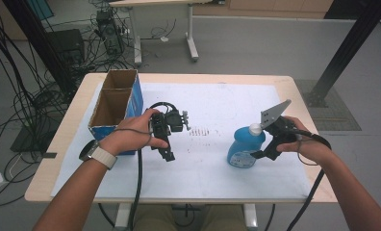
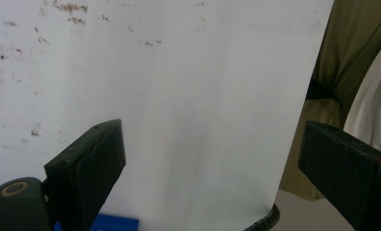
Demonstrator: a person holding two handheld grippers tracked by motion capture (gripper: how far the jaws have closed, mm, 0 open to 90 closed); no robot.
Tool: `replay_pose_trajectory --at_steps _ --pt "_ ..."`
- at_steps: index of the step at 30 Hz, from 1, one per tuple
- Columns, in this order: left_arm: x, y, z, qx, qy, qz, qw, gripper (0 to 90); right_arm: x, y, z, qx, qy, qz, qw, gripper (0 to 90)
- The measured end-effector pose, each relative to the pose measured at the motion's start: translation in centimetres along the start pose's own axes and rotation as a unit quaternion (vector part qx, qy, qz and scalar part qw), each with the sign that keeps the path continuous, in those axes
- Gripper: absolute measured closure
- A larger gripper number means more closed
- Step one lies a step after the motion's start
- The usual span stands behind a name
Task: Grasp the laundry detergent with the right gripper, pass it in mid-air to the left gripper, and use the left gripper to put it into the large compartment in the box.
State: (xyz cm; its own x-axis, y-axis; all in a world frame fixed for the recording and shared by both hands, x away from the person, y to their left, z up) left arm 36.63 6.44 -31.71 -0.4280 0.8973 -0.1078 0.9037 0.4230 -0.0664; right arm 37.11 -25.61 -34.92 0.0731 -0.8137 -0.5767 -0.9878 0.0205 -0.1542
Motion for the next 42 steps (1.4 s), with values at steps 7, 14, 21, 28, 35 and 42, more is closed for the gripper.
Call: replay_pose_trajectory --at_steps 7,14,21,28,35,42 --pt "-0.06 -0.13 0.03 0.001 -0.003 -0.001 1.0 9.7 0.02 0.22 -0.1 0.003 -0.002 0.002 1.0 6.5" --pt "0.0 -0.16 -0.04 -0.001 -0.003 0.0 1.0 9.7 0.07 0.24 -0.03 0.002 -0.002 0.001 1.0 6.4" --pt "0.08 -0.14 -0.1 -0.001 -0.003 -0.001 1.0 9.7 -0.13 0.16 0.0 0.003 -0.004 -0.003 1.0 6.4" --pt "0.1 -0.11 -0.03 -0.001 -0.004 -0.002 1.0 9.7 -0.08 0.16 0.15 0.002 -0.006 -0.001 1.0 6.4" --pt "0.05 -0.06 0.03 0.0 -0.003 0.0 1.0 9.7 0.02 0.11 0.21 0.003 -0.011 0.002 0.9999 6.0" --pt "0.08 -0.06 0.19 0.001 -0.005 -0.004 1.0 9.7 0.27 0.2 0.58 0.005 -0.022 0.003 0.9997 6.2"
Point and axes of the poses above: each handheld gripper's, and its own axes: z roughly forward along the jaws, x roughly out of its underside, y roughly to its left, the point moved 2 cm from there along z, roughly forward along the jaws, and after that the axes turned 14 degrees about -z, right-handed, at the moved point
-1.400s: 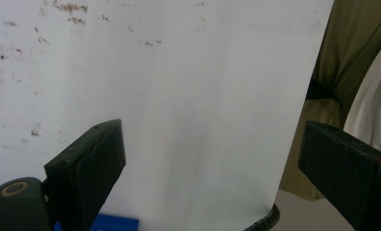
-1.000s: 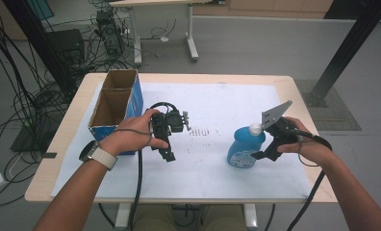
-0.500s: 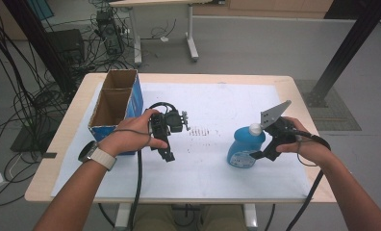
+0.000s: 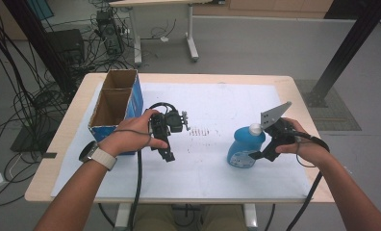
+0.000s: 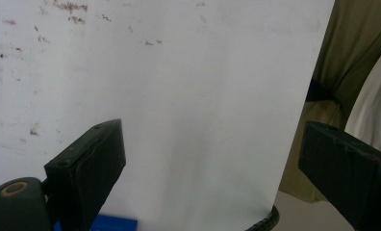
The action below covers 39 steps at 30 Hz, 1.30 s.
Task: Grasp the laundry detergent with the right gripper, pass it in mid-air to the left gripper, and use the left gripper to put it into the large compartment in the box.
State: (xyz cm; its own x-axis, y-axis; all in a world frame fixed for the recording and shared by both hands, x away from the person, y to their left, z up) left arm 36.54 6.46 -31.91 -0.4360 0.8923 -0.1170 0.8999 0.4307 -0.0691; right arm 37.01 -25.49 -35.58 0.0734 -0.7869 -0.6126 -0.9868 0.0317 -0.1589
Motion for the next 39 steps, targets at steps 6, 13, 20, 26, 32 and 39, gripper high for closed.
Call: replay_pose_trajectory --at_steps 6,13,20,26,32,39 --pt "0.0 0.0 0.0 0.0 0.0 -0.001 1.0 9.7 0.2 0.0 0.2 0.001 -0.004 -0.001 1.0 6.6" --pt "0.0 0.0 0.1 0.001 0.001 0.0 1.0 9.7 0.4 0.1 0.7 0.0 -0.016 0.0 0.9999 8.1" --pt "0.1 0.0 0.0 0.0 0.001 -0.001 1.0 9.7 0.8 0.1 1.1 0.001 -0.034 0.004 0.9994 10.2" --pt "0.1 0.0 0.1 0.0 0.001 -0.001 1.0 9.7 1.1 0.2 1.3 0.003 -0.053 0.005 0.9986 12.5" --pt "0.1 -0.1 0.1 0.0 0.0 -0.003 1.0 9.7 1.2 0.1 1.4 0.007 -0.061 0.006 0.9981 13.0" --pt "0.1 0.0 0.1 0.0 -0.001 -0.003 1.0 9.7 1.3 0.2 1.3 0.007 -0.063 0.006 0.998 13.3"
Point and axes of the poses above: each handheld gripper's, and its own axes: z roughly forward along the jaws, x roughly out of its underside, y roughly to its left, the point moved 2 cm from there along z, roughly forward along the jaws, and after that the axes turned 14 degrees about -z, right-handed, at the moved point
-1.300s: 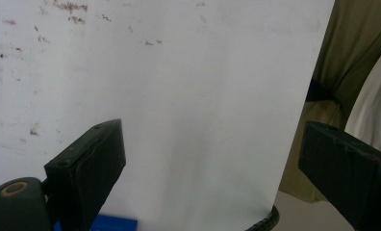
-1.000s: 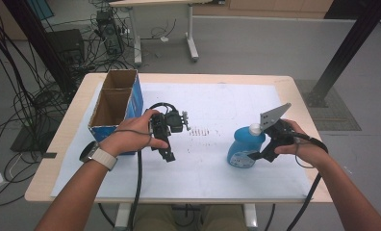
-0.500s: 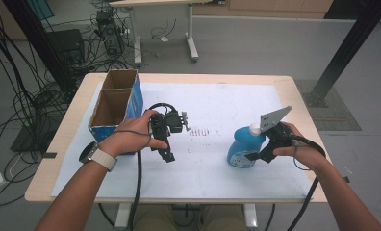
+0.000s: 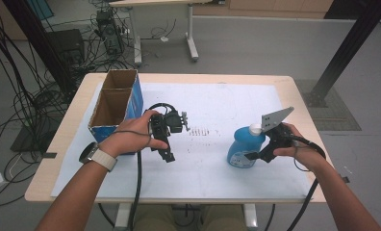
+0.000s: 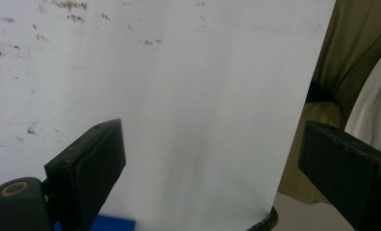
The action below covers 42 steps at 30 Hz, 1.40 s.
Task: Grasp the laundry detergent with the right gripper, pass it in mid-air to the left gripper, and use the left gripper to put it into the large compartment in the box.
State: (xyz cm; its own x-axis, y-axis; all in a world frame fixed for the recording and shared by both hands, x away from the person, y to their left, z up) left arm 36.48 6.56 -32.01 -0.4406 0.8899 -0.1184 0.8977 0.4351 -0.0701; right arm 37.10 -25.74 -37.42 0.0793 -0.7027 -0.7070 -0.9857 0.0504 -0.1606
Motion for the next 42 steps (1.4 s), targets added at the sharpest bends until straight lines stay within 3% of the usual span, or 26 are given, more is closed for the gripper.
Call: replay_pose_trajectory --at_steps 16,42 --pt "0.0 -0.1 0.1 0.001 -0.001 -0.001 1.0 9.7 0.5 0.3 -0.4 0.003 -0.009 0.002 1.0 13.2" --pt "0.0 -0.1 0.2 0.002 0.002 -0.001 1.0 9.7 1.3 0.8 0.4 0.015 -0.032 -0.006 0.9994 16.9"
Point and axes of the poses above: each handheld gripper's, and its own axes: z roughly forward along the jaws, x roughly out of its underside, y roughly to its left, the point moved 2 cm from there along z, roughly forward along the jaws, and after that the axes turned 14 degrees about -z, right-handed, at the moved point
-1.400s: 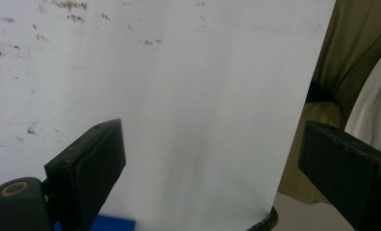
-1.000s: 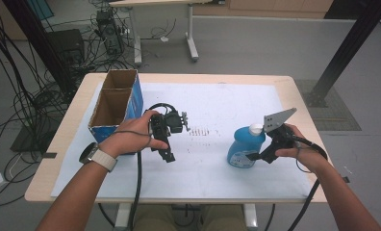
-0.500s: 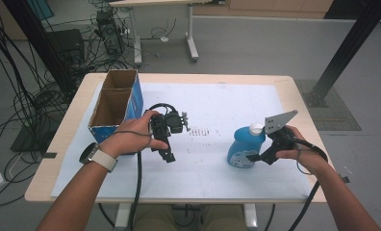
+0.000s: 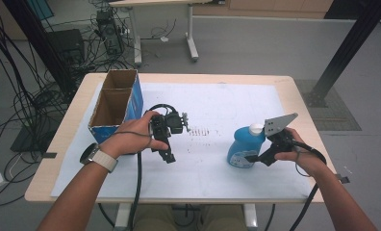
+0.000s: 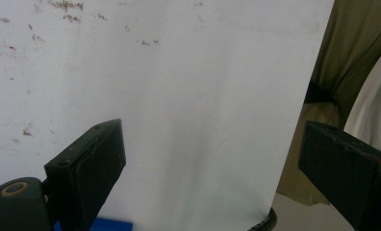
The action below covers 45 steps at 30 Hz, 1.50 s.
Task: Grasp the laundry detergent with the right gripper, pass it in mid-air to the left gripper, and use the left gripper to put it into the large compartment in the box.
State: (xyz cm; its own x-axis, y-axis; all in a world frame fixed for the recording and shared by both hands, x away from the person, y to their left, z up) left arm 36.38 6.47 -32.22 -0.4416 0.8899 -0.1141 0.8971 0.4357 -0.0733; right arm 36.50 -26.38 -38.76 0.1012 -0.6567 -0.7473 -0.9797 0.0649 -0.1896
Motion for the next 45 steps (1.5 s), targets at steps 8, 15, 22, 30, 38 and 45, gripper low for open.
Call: replay_pose_trajectory --at_steps 8,15,22,30,38,45 --pt "0.1 0.0 0.0 0.001 -0.003 -0.004 1.0 9.7 0.1 0.2 0.1 0.005 -0.01 -0.003 0.9999 17.5" --pt "0.1 -0.1 0.0 0.0 0.0 -0.001 1.0 9.7 0.3 0.2 0.2 0.008 -0.015 -0.003 0.9998 18.7" --pt "0.1 -0.2 0.1 0.001 -0.002 -0.003 1.0 9.7 0.5 0.4 0.4 0.01 -0.02 -0.004 0.9997 20.0" --pt "0.0 -0.2 0.1 0.001 0.0 -0.002 1.0 9.7 0.8 0.4 0.7 0.012 -0.033 -0.002 0.9994 22.6" --pt "0.0 -0.2 0.2 0.002 -0.001 -0.005 1.0 9.7 1.1 0.4 1.0 0.009 -0.04 0.0 0.9992 24.7" --pt "0.1 -0.2 0.1 0.001 0.0 -0.003 1.0 9.7 1.3 0.5 1.3 0.009 -0.048 0.001 0.9988 26.4"
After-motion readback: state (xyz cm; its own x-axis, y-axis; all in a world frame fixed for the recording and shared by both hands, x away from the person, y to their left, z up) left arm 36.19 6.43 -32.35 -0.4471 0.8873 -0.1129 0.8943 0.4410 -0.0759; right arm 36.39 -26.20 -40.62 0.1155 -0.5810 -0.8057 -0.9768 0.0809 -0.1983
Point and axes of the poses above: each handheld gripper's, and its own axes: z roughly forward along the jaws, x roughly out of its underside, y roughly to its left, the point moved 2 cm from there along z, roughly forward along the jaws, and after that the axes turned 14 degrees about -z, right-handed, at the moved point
